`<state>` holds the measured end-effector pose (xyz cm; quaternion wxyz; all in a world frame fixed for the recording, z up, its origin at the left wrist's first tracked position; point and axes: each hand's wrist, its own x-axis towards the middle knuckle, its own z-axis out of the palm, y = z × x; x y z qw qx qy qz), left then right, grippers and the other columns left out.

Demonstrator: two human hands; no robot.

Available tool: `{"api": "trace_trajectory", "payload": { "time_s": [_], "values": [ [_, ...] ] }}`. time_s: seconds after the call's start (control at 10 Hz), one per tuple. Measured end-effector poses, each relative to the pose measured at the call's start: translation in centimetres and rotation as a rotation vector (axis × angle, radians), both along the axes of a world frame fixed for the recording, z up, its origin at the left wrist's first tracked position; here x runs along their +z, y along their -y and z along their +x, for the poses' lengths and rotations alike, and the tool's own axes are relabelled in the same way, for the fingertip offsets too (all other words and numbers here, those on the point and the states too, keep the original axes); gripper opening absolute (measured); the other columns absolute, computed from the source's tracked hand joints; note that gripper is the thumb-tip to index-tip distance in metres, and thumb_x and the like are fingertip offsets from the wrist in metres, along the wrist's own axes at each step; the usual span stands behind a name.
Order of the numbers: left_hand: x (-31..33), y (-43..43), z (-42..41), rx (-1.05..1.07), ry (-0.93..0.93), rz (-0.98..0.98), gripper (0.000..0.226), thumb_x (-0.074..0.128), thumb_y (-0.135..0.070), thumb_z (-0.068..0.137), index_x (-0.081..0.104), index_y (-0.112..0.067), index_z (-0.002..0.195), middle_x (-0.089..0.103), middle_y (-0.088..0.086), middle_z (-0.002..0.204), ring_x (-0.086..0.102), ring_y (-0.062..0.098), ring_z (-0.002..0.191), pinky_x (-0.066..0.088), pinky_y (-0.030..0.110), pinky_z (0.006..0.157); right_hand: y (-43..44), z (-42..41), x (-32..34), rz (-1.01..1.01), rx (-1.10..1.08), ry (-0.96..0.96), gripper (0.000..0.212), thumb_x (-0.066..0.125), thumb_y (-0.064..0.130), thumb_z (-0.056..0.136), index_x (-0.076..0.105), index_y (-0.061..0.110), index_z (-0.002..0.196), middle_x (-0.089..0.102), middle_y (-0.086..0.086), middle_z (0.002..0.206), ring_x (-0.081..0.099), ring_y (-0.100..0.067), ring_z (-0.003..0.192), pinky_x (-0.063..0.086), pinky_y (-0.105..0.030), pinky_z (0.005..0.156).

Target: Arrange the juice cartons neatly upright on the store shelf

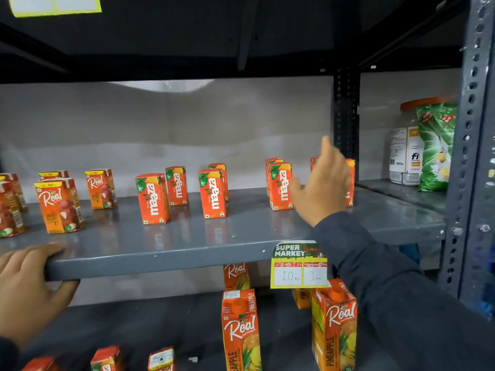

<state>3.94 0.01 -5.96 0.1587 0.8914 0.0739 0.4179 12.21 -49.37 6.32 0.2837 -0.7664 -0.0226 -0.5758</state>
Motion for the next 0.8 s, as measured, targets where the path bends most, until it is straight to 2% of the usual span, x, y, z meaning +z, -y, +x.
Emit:
{"api": "trace_trajectory", "payload": {
  "time_s": [0.1,0.2,0.3,0.4,0.5,0.6,0.7,0.8],
  "values": [
    [0.6,0.1,-0.2,0.077,-0.031,0.014,0.072,0.047,-0.046,0.07,0.052,-0.006,0.128,0.058,0.021,0.129,0.053,0.044,0.121,0.038,0.059,0.108,4.5,0.6,0.1,0.114,-0.236,-0.193,0.106,0.078,0.033,0.065,0.013,0.011,0.147,0.035,-0.019,0.143,0.032,-0.038,0.132,0.024,-0.054,0.106],
    [0.7,0.5,-0.3,0.127,-0.022,0.062,0.066,0.049,-0.038,0.071,0.052,-0.006,0.129,0.058,0.021,0.128,0.054,0.043,0.12,0.039,0.058,0.108,6.7,1.3,0.3,0.277,-0.074,-0.534,0.118,0.084,0.031,0.063,0.004,0.014,0.148,0.039,-0.02,0.141,0.039,-0.039,0.129,0.033,-0.05,0.102],
    [0.8,1.2,-0.1,0.124,0.004,0.023,0.057,0.063,-0.015,0.076,0.05,-0.006,0.13,0.057,0.023,0.13,0.053,0.044,0.122,0.039,0.058,0.108,7.4,2.4,-0.2,0.277,0.02,-0.736,0.085,0.082,0.02,0.068,0.026,0.009,0.132,0.058,-0.017,0.12,0.057,-0.037,0.107,0.046,-0.043,0.081],
    [0.7,1.0,-0.7,0.137,-0.019,0.082,0.06,0.071,-0.011,0.075,0.05,-0.01,0.131,0.058,0.019,0.128,0.053,0.04,0.121,0.04,0.055,0.106,7.0,2.4,0.0,0.258,-0.021,-0.721,0.074,0.08,0.02,0.071,0.032,0.008,0.126,0.06,-0.017,0.117,0.058,-0.037,0.106,0.047,-0.044,0.083],
    [0.9,0.2,-2.2,0.159,-0.057,0.228,0.064,0.079,-0.028,0.07,0.053,-0.019,0.128,0.061,0.01,0.122,0.056,0.034,0.115,0.043,0.052,0.099,6.6,2.3,0.2,0.276,-0.036,-0.727,0.072,0.081,0.021,0.072,0.035,0.007,0.125,0.06,-0.019,0.118,0.058,-0.039,0.108,0.048,-0.047,0.089],
    [1.8,1.1,-2.9,0.113,-0.062,0.163,0.066,0.083,-0.023,0.065,0.055,-0.016,0.124,0.063,0.014,0.117,0.057,0.04,0.11,0.044,0.059,0.099,6.3,2.1,0.2,0.301,-0.045,-0.763,0.073,0.08,0.022,0.072,0.035,0.006,0.126,0.06,-0.02,0.118,0.057,-0.04,0.109,0.047,-0.048,0.091],
    [2.9,3.3,-3.5,0.158,-0.055,0.201,0.062,0.086,-0.021,0.061,0.06,-0.012,0.118,0.068,0.018,0.112,0.059,0.045,0.107,0.041,0.063,0.102,6.0,1.3,0.3,0.305,-0.026,-0.76,0.093,0.082,0.029,0.069,0.024,0.007,0.138,0.058,-0.019,0.123,0.055,-0.04,0.113,0.045,-0.049,0.096],
    [3.3,3.6,-4.4,0.17,-0.05,0.258,0.059,0.085,-0.021,0.061,0.063,-0.01,0.115,0.069,0.018,0.11,0.059,0.046,0.106,0.039,0.061,0.102,6.2,0.8,0.2,0.408,0.027,-0.588,0.105,0.08,0.034,0.07,0.013,0.008,0.146,0.05,-0.018,0.135,0.049,-0.037,0.124,0.042,-0.045,0.1]
  ]
}}
